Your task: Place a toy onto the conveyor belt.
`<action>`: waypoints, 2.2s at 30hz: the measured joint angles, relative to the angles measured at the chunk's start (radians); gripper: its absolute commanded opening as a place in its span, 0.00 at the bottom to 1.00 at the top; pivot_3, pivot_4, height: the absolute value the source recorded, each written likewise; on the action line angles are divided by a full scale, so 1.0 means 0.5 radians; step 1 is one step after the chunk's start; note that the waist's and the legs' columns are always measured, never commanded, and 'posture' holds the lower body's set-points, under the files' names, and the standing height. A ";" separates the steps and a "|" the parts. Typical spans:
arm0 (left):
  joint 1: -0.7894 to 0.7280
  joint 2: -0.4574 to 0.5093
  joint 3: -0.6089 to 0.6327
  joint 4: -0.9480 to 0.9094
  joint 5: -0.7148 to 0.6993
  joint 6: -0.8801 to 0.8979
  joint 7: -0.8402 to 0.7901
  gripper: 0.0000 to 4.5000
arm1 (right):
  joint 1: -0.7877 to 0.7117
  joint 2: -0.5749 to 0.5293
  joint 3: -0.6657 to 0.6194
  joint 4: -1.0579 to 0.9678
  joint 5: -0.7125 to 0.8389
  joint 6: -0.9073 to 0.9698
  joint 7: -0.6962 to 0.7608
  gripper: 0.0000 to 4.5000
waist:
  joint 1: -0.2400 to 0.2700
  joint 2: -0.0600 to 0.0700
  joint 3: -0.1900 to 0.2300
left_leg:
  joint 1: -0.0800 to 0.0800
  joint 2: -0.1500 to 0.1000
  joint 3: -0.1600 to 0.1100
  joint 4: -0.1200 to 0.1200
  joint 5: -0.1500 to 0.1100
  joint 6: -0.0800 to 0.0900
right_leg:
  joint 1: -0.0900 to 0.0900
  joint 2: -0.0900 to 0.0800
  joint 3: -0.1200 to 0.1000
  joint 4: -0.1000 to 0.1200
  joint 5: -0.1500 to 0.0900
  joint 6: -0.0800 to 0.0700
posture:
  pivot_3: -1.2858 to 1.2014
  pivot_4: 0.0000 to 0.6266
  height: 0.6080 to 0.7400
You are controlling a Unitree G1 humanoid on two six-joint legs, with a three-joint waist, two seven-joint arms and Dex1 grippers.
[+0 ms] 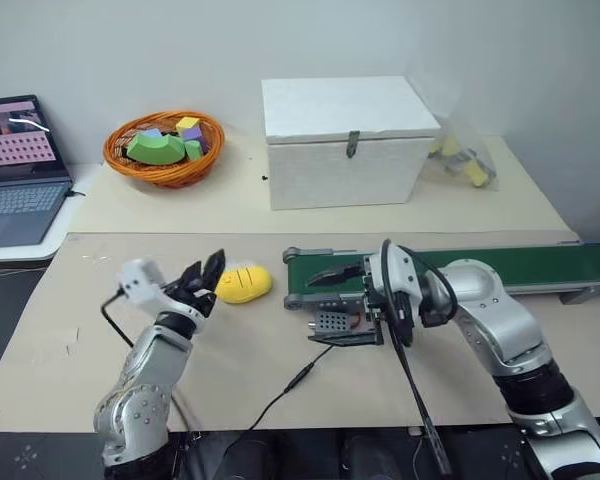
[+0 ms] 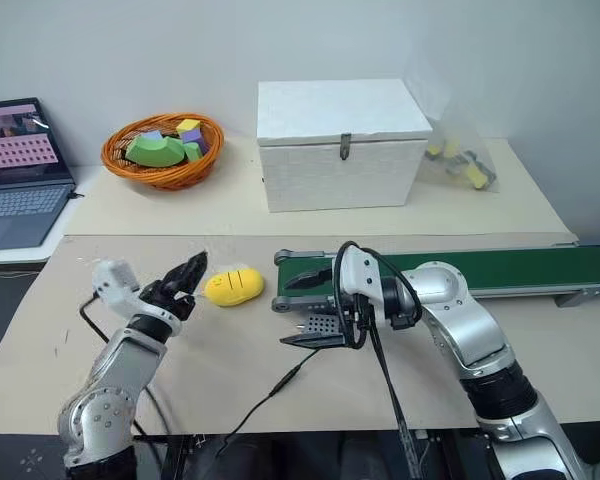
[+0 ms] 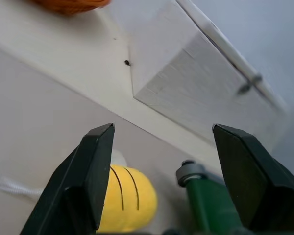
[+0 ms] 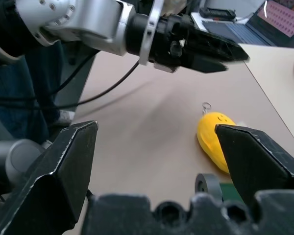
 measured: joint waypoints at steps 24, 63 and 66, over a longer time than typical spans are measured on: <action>-0.041 1.567 -0.691 0.256 0.974 -0.233 -0.795 0.75 | 0.019 0.030 -0.029 0.035 -0.059 -0.001 -0.117 1.00 | -0.012 0.004 0.000 | 0.003 -0.004 0.004 -0.009 0.001 -0.003 | -0.003 0.003 0.003 -0.002 0.000 -0.004 | 0.52 0.24 1.00; -1.648 1.309 -1.242 2.962 1.992 -1.127 -3.113 0.93 | 0.158 0.083 -0.148 0.019 -0.156 -0.062 -0.476 1.00 | -0.041 0.001 0.002 | -0.014 -0.007 0.004 0.008 -0.002 0.004 | -0.014 0.001 -0.003 0.021 0.000 -0.001 | 0.52 0.24 1.00; -1.648 1.302 -1.217 3.003 2.024 -1.203 -3.038 0.74 | 0.158 0.079 -0.163 0.014 -0.153 -0.061 -0.476 1.00 | -0.040 0.001 0.001 | -0.013 -0.008 0.004 0.009 -0.002 0.004 | -0.013 0.001 -0.003 0.024 0.000 -0.001 | 0.52 0.24 1.00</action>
